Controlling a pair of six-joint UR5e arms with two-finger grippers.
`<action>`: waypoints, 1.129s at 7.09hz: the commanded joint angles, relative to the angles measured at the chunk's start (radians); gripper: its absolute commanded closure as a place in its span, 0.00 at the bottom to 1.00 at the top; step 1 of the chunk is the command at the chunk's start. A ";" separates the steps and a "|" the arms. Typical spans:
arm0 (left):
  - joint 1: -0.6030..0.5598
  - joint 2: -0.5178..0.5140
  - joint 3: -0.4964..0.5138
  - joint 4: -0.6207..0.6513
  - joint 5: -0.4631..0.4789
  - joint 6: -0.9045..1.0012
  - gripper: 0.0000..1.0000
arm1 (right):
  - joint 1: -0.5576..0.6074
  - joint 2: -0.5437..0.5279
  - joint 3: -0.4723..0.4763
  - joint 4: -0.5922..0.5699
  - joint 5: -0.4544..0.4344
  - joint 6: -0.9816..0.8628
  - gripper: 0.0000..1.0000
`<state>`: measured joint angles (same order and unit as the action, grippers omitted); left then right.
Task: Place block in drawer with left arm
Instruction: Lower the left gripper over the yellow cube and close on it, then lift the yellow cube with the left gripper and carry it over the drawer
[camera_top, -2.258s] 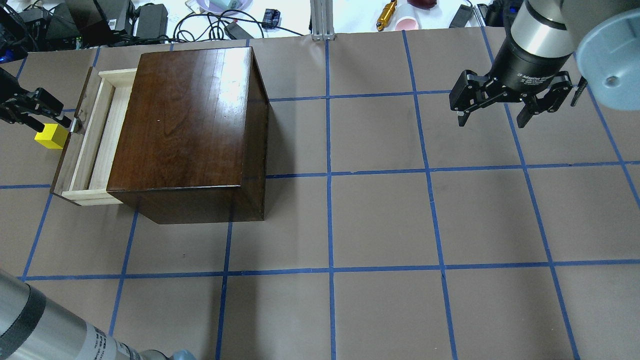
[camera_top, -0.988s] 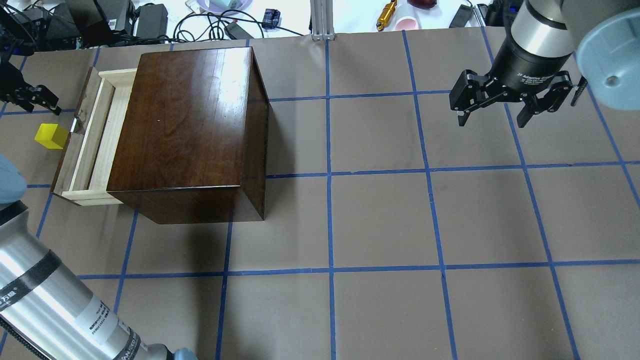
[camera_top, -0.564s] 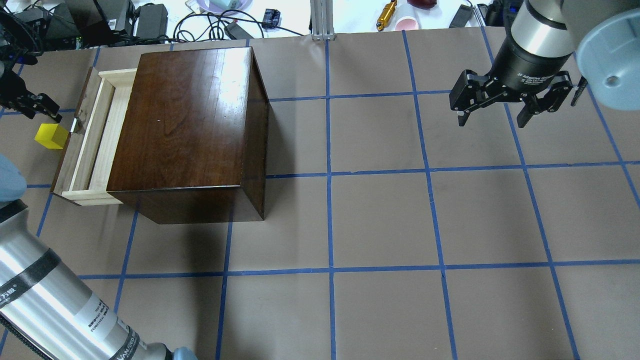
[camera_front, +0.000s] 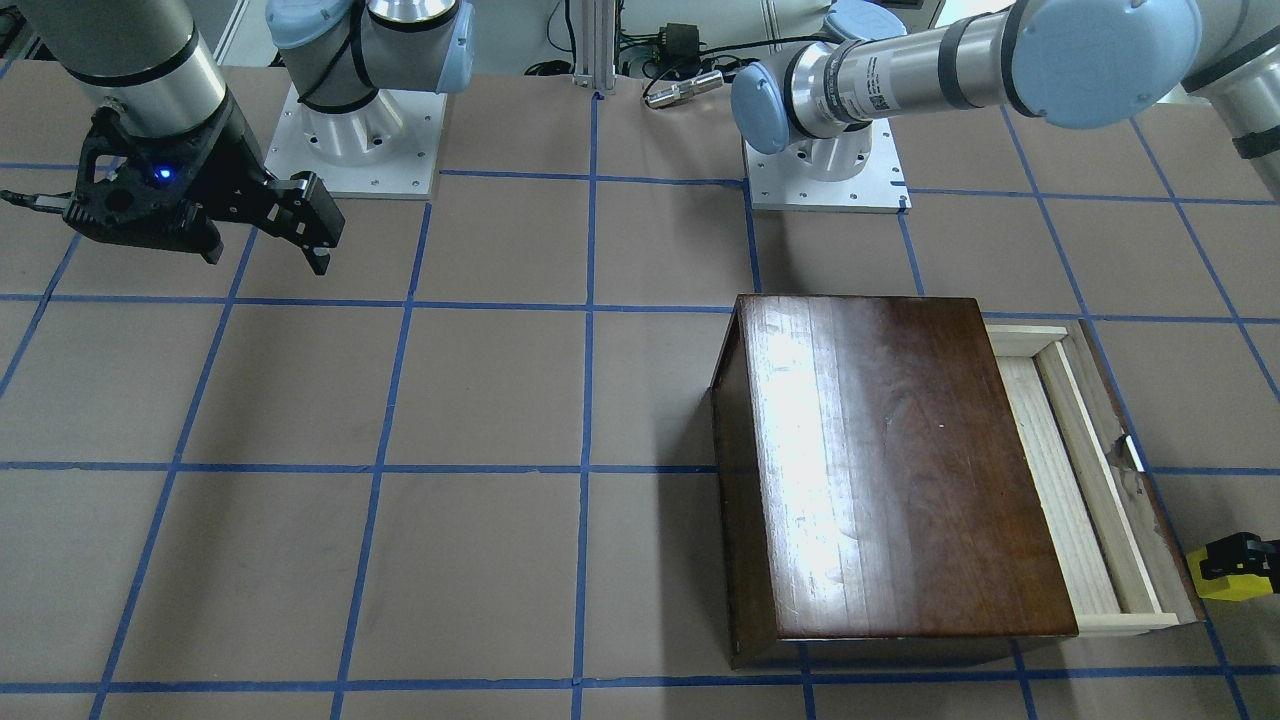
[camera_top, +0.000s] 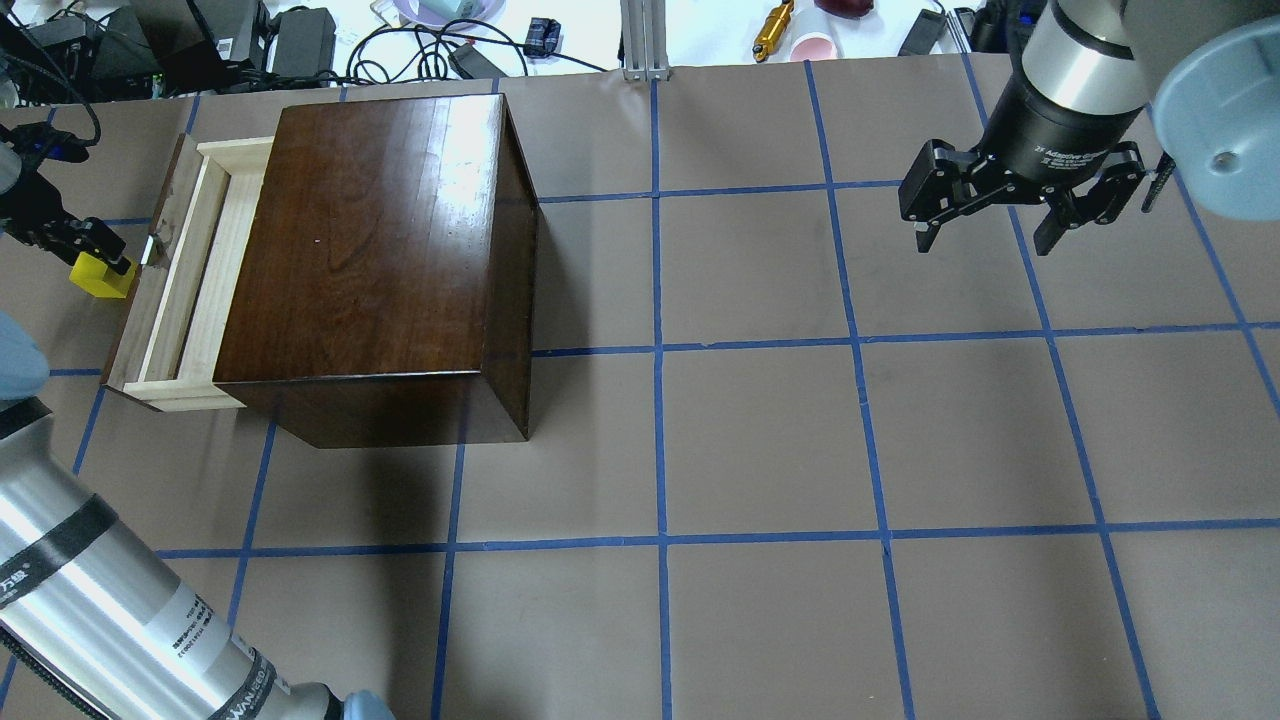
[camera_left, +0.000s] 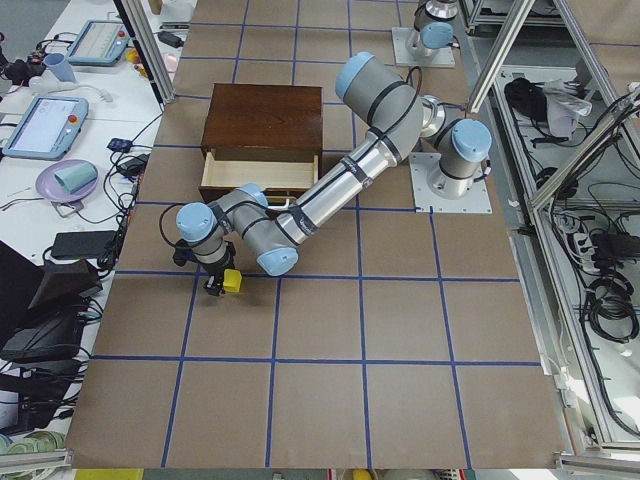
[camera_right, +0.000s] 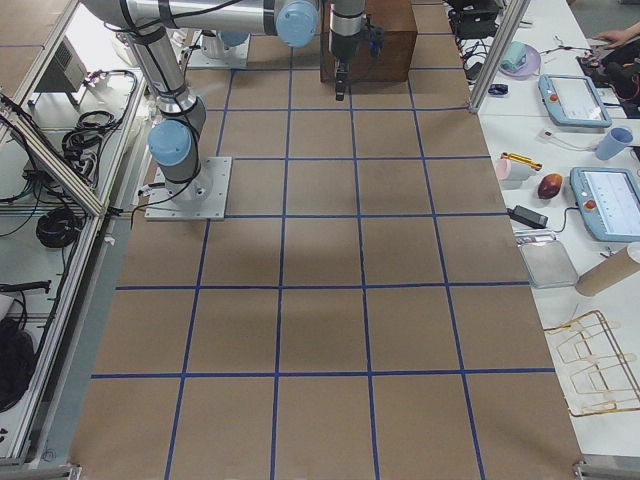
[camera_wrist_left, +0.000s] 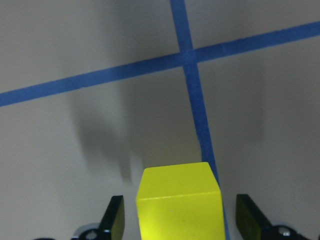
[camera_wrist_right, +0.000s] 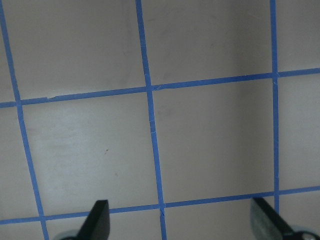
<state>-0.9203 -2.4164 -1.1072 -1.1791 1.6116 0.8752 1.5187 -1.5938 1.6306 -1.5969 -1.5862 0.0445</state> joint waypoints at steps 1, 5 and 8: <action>0.001 -0.001 -0.002 -0.001 -0.002 0.005 0.20 | 0.000 0.000 0.000 0.000 0.000 0.000 0.00; 0.003 0.003 0.004 -0.002 -0.009 -0.007 0.74 | 0.000 0.000 0.000 0.000 0.000 0.000 0.00; 0.003 0.095 -0.002 -0.054 -0.010 -0.015 0.74 | 0.000 0.000 0.000 0.000 0.000 0.000 0.00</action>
<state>-0.9166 -2.3661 -1.1049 -1.2021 1.6026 0.8643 1.5187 -1.5938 1.6306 -1.5969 -1.5868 0.0445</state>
